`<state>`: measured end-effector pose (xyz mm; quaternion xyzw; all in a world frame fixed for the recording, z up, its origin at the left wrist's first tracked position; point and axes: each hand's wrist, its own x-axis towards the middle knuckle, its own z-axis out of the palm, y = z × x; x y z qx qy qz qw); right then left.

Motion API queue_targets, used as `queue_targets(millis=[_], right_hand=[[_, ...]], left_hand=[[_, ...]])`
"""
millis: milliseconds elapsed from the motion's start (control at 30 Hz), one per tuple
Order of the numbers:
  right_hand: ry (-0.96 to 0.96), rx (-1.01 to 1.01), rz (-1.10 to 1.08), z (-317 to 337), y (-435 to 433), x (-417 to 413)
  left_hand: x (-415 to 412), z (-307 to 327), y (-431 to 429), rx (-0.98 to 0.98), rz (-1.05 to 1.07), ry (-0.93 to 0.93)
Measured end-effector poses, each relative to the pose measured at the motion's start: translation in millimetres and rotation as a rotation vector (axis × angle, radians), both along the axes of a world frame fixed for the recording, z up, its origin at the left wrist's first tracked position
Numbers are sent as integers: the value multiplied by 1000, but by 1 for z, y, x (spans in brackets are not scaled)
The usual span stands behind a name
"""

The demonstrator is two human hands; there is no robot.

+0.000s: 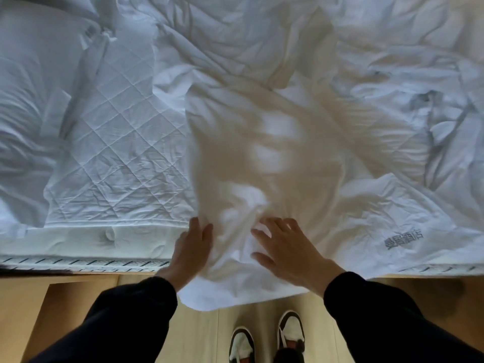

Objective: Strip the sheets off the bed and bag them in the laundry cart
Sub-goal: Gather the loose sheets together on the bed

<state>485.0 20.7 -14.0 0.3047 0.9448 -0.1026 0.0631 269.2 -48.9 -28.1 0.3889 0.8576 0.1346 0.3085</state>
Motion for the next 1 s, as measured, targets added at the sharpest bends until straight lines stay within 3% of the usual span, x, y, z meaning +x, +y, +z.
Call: queue_targets(millis=[100,200,333,400,533,700,767,900,1000], right_hand=[[-17,65,-163,-10,9,-4],[33,23,-255,-12,6,-13],[303,8,-107,-2,-14,-40],[397,-132,-61,10,-23,-61],[188,-543,-378,28,-23,-105],[22,-704,-476,29,-7,-126],[142,-750,-554,29,-6,-131],[626,-750,-735,47,-3,-149],[692,-711,-622,46,-10,-157]], left_hand=[[0,2,-30,30,-7,-109],[-3,5,-55,101,4,-363],[-1,11,-66,205,18,-513],[4,17,-63,283,-24,-479],[1,20,-65,346,-127,-447],[-3,25,-67,300,-25,-374],[-2,25,-71,295,94,-341],[6,21,-94,269,164,-429],[15,14,-99,200,98,-455]])
